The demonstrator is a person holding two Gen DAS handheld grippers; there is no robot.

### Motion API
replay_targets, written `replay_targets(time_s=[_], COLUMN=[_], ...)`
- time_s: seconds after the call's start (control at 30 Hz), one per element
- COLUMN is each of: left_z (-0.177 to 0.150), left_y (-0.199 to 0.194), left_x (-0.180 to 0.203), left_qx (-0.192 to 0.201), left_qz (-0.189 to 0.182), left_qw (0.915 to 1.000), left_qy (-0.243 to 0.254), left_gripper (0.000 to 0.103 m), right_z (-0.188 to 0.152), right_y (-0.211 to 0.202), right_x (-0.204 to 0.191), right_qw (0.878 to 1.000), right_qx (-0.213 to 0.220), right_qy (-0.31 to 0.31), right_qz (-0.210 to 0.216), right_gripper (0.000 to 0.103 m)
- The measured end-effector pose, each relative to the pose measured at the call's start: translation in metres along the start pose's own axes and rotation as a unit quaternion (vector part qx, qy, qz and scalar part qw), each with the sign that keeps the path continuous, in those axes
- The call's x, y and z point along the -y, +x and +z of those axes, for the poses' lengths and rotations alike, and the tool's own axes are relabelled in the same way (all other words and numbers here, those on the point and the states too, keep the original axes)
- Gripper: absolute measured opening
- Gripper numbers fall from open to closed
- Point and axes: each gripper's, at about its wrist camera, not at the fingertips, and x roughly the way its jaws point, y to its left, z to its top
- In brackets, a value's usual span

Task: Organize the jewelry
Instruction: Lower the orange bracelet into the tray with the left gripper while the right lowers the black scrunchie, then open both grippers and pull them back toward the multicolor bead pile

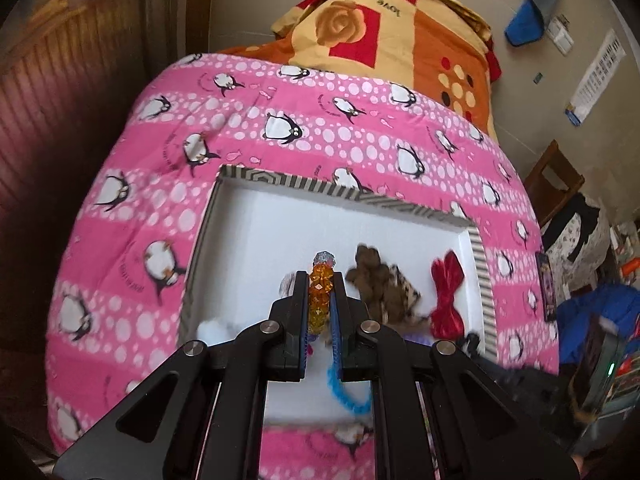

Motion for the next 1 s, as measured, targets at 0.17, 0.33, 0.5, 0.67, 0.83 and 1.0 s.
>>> replay_targets(time_s=[0.17, 0.33, 0.5, 0.67, 0.83, 1.0], left_z=[0.025, 0.027, 0.019, 0.011, 0.004, -0.011], left_y=[0.035, 0.067, 0.074, 0.069, 0.052, 0.020], left_x=[-0.018, -0.041, -0.051, -0.048, -0.045, -0.037], left_qx=[-0.008, -0.033, -0.039, -0.038, -0.017, 0.019], left_qz=[0.009, 0.049, 0.071, 0.081, 0.085, 0.103], left_qw=[0.9995, 0.9973, 0.9959, 0.9955, 0.9959, 0.9944], left_qy=[-0.029, -0.043, -0.042, -0.029, -0.024, -0.013], left_gripper=[0.008, 0.008, 0.008, 0.031, 0.045, 0.049], right_z=[0.000, 0.001, 0.005, 0.006, 0.004, 0.001], right_y=[0.025, 0.041, 0.045, 0.045, 0.031, 0.003], right_x=[-0.004, -0.006, -0.008, -0.008, -0.011, -0.015], right_qw=[0.999, 0.998, 0.997, 0.998, 0.999, 1.000], right_qx=[-0.031, -0.054, -0.063, -0.054, -0.034, 0.001], right_qy=[-0.015, -0.029, -0.034, -0.025, -0.018, -0.008], right_qz=[0.000, -0.001, 0.005, 0.008, 0.006, 0.005], right_gripper=[0.005, 0.005, 0.006, 0.042, 0.042, 0.042])
